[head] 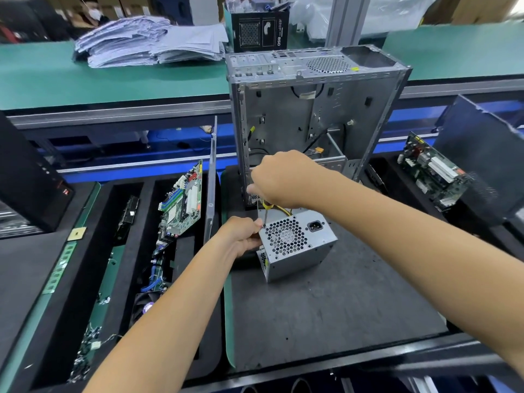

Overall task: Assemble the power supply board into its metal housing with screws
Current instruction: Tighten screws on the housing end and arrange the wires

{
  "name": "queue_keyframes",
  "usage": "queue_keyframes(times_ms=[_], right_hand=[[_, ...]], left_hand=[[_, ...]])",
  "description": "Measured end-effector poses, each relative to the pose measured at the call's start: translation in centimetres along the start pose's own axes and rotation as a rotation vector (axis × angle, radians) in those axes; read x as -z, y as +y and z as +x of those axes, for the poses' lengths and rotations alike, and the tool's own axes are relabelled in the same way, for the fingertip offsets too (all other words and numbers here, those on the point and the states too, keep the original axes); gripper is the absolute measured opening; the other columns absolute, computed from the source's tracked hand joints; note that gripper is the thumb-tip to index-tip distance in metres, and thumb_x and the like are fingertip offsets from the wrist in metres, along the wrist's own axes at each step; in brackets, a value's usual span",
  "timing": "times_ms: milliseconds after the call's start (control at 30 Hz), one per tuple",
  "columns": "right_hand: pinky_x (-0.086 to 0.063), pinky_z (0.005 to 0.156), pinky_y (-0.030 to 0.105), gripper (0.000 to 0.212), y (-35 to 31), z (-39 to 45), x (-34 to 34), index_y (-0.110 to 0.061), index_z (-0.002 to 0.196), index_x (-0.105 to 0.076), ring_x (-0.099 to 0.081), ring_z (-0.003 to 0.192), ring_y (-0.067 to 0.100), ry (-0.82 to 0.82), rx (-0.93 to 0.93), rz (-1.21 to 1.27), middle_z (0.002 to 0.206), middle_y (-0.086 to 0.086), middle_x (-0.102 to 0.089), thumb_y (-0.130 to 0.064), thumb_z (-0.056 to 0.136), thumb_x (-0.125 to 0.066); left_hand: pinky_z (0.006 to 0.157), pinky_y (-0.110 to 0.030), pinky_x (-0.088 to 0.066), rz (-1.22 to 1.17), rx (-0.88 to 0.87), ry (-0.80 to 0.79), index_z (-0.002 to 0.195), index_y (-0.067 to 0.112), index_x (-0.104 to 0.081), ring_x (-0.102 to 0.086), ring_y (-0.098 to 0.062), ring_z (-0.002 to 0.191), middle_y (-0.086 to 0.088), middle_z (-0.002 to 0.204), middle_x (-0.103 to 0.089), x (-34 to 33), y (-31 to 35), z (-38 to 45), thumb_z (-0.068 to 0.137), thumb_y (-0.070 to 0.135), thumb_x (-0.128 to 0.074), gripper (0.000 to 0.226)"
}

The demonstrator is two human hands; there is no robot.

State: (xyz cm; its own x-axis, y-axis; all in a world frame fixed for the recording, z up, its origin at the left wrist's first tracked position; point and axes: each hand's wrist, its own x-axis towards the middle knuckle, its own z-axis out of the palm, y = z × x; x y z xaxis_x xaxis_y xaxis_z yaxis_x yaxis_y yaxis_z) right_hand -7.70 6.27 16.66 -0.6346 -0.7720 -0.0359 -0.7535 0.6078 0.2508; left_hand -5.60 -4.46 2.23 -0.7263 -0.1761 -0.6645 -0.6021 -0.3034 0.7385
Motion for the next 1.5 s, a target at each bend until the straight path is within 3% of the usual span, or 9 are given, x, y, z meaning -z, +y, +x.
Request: queue_keyframes(times_ms=[200,300,467,600,733,1000,1200,1367,1500], right_hand=[[-0.034,0.056,0.029,0.005,0.2,0.2,0.4,-0.004,0.087,-0.052,-0.051,0.071,0.022,-0.121,0.093,0.179,0.084,0.010,-0.049,-0.007,0.084,-0.055],[-0.036,0.059,0.033,0.015,-0.4,0.3,0.0,-0.012,0.082,-0.045,-0.048,0.069,0.028,-0.032,0.033,0.062,0.072,0.005,-0.037,-0.017,0.096,-0.047],[-0.036,0.059,0.035,0.015,0.0,-0.2,-0.1,-0.012,0.095,-0.048,-0.047,0.071,0.026,-0.102,0.034,0.128,0.090,0.006,-0.043,-0.027,0.096,-0.048],[-0.040,0.058,0.032,0.009,0.3,0.0,0.4,-0.009,0.090,-0.050,-0.050,0.075,0.023,-0.139,0.073,0.209,0.092,0.005,-0.044,-0.008,0.084,-0.056],[-0.035,0.058,0.033,0.023,-0.5,0.2,0.0,-0.013,0.077,-0.041,-0.045,0.066,0.027,-0.015,0.022,0.045,0.070,0.004,-0.036,-0.021,0.098,-0.045],[-0.029,0.049,0.029,0.014,0.0,0.1,0.4,-0.012,0.086,-0.045,-0.048,0.069,0.021,-0.140,0.097,0.210,0.090,0.003,-0.039,-0.006,0.081,-0.056],[-0.029,0.051,0.030,0.025,-0.6,0.2,0.0,-0.015,0.076,-0.039,-0.039,0.058,0.023,0.003,0.002,-0.004,0.069,0.003,-0.034,-0.024,0.099,-0.044],[-0.030,0.052,0.030,0.015,0.0,-0.3,0.1,-0.013,0.090,-0.040,-0.047,0.070,0.021,-0.153,0.078,0.239,0.093,0.002,-0.036,-0.014,0.088,-0.055],[-0.037,0.057,0.033,0.026,-0.5,-0.1,0.2,-0.015,0.070,-0.038,-0.048,0.072,0.025,-0.057,0.045,0.147,0.073,0.002,-0.037,-0.015,0.091,-0.053]], left_hand=[[0.081,-0.043,-0.052,-0.020,0.004,-0.005,0.080,-0.003,-0.050,-0.060,-0.022,0.075,-0.013,0.084,-0.060,0.1,0.0,0.2,0.095,-0.010,-0.044,0.017],[0.088,-0.047,-0.052,-0.040,0.018,-0.004,0.079,-0.003,-0.049,-0.059,-0.022,0.072,-0.013,0.084,-0.060,0.1,-0.1,0.3,0.095,-0.010,-0.045,0.018],[0.060,-0.039,-0.055,-0.077,0.049,-0.011,0.102,-0.006,-0.051,-0.062,-0.021,0.075,-0.016,0.094,-0.061,0.4,0.0,0.3,0.094,-0.009,-0.049,0.009],[0.063,-0.040,-0.054,-0.095,0.077,-0.026,0.090,-0.005,-0.050,-0.062,-0.023,0.073,-0.015,0.087,-0.061,0.6,0.1,0.3,0.093,-0.010,-0.048,0.007],[0.070,-0.042,-0.054,-0.122,0.080,-0.034,0.086,-0.005,-0.051,-0.062,-0.022,0.074,-0.014,0.085,-0.061,0.8,0.0,0.5,0.093,-0.013,-0.046,0.011],[0.067,-0.041,-0.053,-0.108,0.080,-0.073,0.103,-0.010,-0.053,-0.062,-0.023,0.080,-0.013,0.099,-0.062,0.9,0.0,0.5,0.094,-0.012,-0.044,0.013],[0.068,-0.041,-0.053,-0.119,0.079,-0.043,0.088,-0.005,-0.052,-0.062,-0.022,0.076,-0.013,0.087,-0.061,0.8,-0.1,0.4,0.094,-0.012,-0.046,0.011],[0.069,-0.039,-0.053,-0.094,0.062,-0.056,0.106,-0.007,-0.055,-0.061,-0.021,0.079,-0.013,0.091,-0.062,0.7,0.0,0.4,0.094,-0.010,-0.047,0.014],[0.069,-0.039,-0.053,-0.077,0.057,-0.056,0.114,-0.008,-0.053,-0.062,-0.021,0.078,-0.014,0.091,-0.062,0.7,0.0,0.2,0.094,-0.010,-0.047,0.021]])
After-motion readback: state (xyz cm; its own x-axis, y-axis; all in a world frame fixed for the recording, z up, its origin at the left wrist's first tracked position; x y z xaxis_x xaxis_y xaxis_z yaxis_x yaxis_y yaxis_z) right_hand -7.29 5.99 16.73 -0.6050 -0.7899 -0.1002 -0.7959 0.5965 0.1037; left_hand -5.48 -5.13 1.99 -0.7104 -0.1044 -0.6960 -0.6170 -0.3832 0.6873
